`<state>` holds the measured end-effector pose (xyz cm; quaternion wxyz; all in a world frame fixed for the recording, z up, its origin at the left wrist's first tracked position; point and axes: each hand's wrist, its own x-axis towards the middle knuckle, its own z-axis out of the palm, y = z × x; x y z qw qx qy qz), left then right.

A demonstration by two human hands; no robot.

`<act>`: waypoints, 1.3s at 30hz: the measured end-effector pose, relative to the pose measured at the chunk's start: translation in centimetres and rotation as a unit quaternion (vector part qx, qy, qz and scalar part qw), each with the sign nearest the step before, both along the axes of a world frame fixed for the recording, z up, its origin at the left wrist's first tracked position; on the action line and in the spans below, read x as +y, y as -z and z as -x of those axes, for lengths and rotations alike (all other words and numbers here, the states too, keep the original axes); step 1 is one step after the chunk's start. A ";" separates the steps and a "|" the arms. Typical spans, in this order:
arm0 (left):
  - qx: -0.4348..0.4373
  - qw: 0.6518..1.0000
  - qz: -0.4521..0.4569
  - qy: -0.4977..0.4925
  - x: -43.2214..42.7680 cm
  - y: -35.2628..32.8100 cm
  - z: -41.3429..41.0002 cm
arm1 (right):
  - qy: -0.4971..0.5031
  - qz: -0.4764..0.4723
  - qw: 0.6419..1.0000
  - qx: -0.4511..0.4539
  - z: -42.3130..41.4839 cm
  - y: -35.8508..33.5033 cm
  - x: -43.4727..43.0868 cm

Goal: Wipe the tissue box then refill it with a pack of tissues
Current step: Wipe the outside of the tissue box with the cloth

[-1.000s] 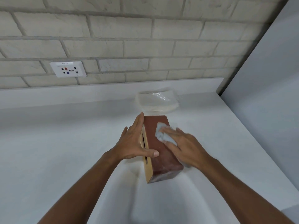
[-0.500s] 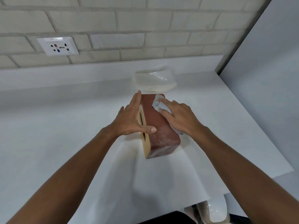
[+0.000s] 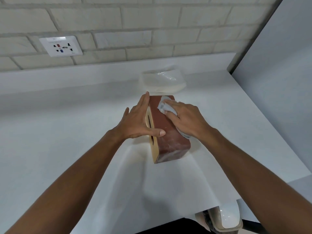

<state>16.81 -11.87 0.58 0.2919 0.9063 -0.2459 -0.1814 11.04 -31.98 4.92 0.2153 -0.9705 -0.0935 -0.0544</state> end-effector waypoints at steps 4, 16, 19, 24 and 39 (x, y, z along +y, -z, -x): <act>-0.011 1.000 -0.005 0.005 0.0 0.1 0.1 | -0.007 -0.015 1.000 -0.007 3.9 0.6 -1.0; -0.081 0.994 0.026 0.063 1.2 1.5 1.5 | -0.030 -0.017 0.997 0.072 2.1 1.7 -1.5; -0.079 0.995 0.010 0.063 1.5 1.5 1.7 | -0.048 0.006 0.996 0.079 2.8 1.5 -0.6; -0.065 0.996 -0.019 0.062 1.6 0.8 1.7 | -0.174 0.073 0.982 0.028 7.0 2.2 -2.4; -0.038 0.998 -0.006 0.050 1.6 1.3 1.8 | -0.166 0.020 0.985 0.033 6.5 2.8 -0.4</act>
